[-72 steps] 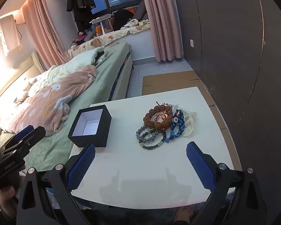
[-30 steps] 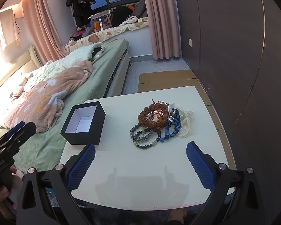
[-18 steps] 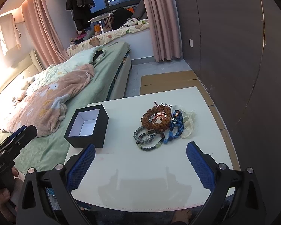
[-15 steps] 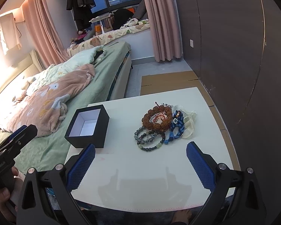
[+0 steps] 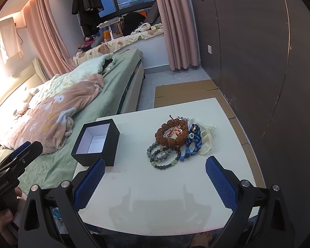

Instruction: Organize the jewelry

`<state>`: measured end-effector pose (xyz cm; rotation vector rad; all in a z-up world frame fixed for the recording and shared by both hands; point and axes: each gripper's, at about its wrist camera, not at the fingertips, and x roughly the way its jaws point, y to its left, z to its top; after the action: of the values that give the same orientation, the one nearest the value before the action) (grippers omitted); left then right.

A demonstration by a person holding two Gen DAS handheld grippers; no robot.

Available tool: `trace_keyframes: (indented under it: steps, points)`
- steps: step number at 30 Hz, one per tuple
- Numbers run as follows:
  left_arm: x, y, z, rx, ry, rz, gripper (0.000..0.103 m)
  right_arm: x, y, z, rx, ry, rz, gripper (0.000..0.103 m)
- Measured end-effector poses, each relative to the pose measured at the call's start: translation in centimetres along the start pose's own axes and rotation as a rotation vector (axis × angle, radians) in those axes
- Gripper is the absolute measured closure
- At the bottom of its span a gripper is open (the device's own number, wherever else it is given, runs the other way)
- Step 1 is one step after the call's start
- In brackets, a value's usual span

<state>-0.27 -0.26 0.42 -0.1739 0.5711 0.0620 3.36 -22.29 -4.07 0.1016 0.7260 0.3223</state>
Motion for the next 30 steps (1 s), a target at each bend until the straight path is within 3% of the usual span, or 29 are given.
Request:
trace_keyframes:
  steps: [18, 26, 30]
  points:
    - [1.7, 0.0, 0.4, -0.003, 0.007, 0.009, 0.005, 0.2, -0.7, 0.7, 0.045, -0.013, 0.013, 0.008]
    - [3.2, -1.0, 1.5, -0.015, 0.019, -0.024, 0.005, 0.1, -3.9, 1.8, 0.196, -0.041, -0.018, 0.009]
    - [4.6, -1.9, 1.7, -0.014, 0.036, -0.053, 0.005, 0.4, -5.9, 2.1, 0.291, -0.041, -0.012, 0.019]
